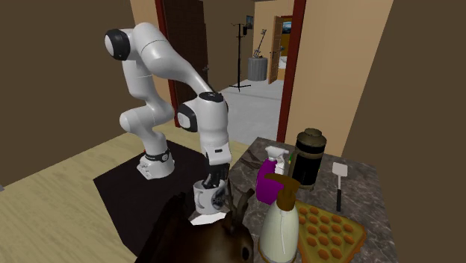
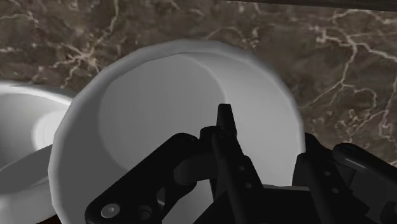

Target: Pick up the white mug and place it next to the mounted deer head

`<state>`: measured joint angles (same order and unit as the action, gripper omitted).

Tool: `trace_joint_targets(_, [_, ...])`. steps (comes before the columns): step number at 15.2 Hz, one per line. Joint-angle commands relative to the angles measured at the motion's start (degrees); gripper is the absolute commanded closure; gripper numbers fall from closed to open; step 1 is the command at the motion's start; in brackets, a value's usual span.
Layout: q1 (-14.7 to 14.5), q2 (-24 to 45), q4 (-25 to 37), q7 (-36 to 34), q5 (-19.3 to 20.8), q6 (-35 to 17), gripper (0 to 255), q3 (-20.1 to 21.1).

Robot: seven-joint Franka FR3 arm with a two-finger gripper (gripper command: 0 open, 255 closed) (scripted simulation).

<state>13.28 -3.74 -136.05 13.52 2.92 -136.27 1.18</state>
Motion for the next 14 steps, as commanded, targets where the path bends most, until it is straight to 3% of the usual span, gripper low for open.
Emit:
trace_joint_targets(1, [0.3,0.3,-0.2,-0.1,0.1,0.0,255,-0.3])
trace_joint_targets(4, [0.4,0.3,-0.2,-0.1,0.1,0.0,255,-0.2])
trace_joint_targets(5, [0.4,0.3,-0.2,-0.1,0.1,0.1,0,-0.2])
trace_joint_targets(10, [0.4,0.3,-0.2,-0.1,0.1,0.0,0,-0.2])
trace_joint_targets(14, [0.2,-4.3,2.7,0.2,-0.3,7.5,0,-0.1])
